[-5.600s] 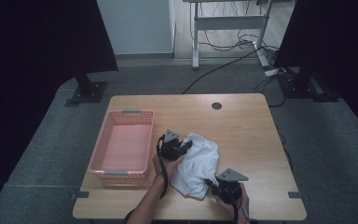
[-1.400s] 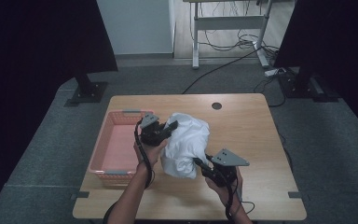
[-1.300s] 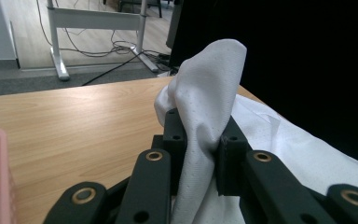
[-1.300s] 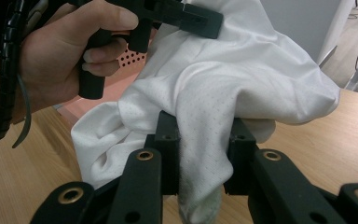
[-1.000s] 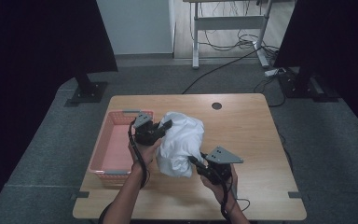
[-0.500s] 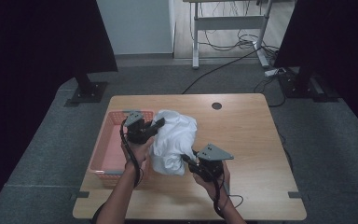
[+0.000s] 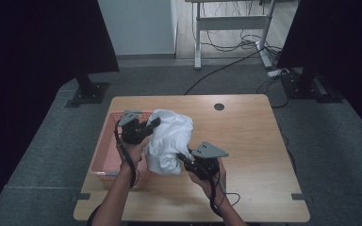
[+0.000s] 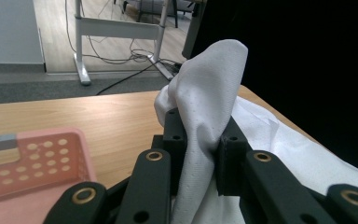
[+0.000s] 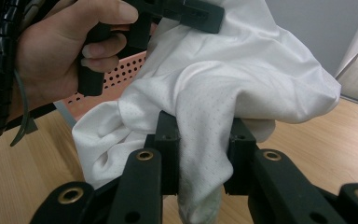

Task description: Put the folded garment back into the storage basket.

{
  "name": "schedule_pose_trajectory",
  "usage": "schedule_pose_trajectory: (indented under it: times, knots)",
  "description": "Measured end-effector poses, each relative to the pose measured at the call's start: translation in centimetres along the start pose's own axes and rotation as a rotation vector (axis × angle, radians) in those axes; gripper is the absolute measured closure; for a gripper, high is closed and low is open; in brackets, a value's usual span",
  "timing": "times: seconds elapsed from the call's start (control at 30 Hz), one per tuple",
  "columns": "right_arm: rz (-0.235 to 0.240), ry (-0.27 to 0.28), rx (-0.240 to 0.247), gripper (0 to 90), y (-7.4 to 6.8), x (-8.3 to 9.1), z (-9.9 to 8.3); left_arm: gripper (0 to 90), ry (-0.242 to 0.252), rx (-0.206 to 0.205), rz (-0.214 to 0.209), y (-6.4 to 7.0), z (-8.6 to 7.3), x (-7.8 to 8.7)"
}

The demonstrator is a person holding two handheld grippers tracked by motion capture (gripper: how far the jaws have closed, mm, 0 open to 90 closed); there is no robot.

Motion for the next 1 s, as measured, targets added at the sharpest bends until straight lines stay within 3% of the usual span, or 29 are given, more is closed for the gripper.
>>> schedule_pose_trajectory:
  times: [0.4, 1.0]
  knots:
    - [0.029, -0.002, -0.004, 72.0, -1.3, -1.4, 0.2, 76.5, 0.008, 0.003, 0.035, -1.8, 0.1, 1.8]
    - [0.055, -0.015, -0.004, 72.0, -2.6, -3.4, 0.1, 76.5, -0.006, 0.005, 0.065, -3.5, -0.7, 3.0]
Point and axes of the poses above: each handheld gripper's, and its own axes: x roughly backward along the jaws, z roughly out of its top, y roughly to its right, the point moved 9 cm from there along -x, roughly forward along the jaws, and after that the axes turned 15 degrees about -x, right-handed, at the moved point
